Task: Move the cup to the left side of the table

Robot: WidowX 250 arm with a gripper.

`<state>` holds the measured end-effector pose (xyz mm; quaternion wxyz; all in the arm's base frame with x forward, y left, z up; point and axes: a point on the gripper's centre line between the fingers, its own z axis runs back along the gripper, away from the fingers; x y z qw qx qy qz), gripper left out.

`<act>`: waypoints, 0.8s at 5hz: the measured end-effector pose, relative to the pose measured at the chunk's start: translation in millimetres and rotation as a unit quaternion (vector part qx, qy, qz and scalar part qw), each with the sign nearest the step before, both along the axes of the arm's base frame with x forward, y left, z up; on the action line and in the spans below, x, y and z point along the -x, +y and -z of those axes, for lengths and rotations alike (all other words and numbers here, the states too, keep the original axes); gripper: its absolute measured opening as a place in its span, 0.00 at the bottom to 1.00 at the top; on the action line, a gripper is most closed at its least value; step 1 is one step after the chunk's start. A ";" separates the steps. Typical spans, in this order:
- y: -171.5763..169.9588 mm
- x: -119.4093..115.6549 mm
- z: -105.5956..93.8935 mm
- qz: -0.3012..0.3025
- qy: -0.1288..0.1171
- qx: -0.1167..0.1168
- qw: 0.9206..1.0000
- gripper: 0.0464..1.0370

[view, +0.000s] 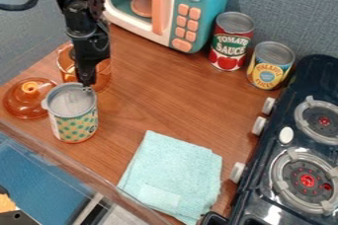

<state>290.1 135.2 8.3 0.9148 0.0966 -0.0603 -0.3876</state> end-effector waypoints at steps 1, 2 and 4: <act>1.8 1.4 0.4 0.002 -0.002 0.006 1.000 0.49; 3.4 4.9 0.9 0.010 -0.003 0.020 1.000 0.80; 6.8 14.0 -13.9 0.017 -0.015 0.062 0.998 0.97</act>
